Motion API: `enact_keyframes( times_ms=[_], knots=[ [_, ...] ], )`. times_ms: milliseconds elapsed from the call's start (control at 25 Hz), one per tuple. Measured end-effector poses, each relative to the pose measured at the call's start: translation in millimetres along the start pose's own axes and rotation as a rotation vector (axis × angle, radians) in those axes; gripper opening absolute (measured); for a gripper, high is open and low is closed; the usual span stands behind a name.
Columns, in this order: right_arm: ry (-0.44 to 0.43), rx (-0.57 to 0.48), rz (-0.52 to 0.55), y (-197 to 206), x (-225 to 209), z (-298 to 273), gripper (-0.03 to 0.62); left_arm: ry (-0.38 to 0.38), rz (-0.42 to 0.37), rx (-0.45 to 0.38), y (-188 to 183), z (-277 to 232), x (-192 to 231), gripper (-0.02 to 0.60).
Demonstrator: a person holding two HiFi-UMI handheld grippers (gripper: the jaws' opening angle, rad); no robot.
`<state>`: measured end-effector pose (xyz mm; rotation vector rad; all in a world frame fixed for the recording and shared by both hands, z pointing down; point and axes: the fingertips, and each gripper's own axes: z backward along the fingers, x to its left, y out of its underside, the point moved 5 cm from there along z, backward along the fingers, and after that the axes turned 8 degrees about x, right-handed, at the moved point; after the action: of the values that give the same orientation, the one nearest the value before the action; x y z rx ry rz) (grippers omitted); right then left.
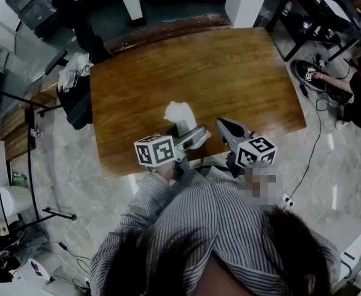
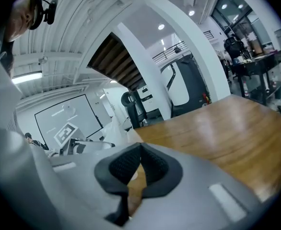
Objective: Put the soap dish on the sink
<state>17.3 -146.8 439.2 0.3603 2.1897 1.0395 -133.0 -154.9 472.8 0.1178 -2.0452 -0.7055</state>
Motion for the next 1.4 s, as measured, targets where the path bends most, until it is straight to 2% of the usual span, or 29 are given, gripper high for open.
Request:
enact_keyframes(
  times_ms=[120,280,640,760,1040,1400],
  knots=[
    [-0.017,0.019,-0.009,-0.8,-1.4,-9.1,0.002,-0.026,0.014,0.026,-3.3,-3.1,10.7,0.469],
    [-0.041,0.037,-0.017,-5.7,-8.4,-16.6,0.002,-0.04,-0.02,0.073,-9.2,-13.7,18.1,0.469],
    [-0.056,0.102,-0.025,-21.5,-27.8,-36.8,0.002,-0.1,-0.085,0.248,-32.2,-34.6,36.9,0.469],
    [-0.055,0.114,-0.031,-25.1,-34.1,-44.6,0.002,-0.147,-0.161,0.325,-42.1,-41.8,46.5,0.469],
    [-0.07,0.127,-0.094,-16.3,-47.6,-54.2,0.002,-0.276,-0.458,0.572,-63.6,-70.7,77.4,0.469],
    [-0.026,0.132,-0.238,24.6,-66.6,-40.7,0.002,-0.304,-0.55,0.848,-59.6,-112.2,103.5,0.469]
  ],
)
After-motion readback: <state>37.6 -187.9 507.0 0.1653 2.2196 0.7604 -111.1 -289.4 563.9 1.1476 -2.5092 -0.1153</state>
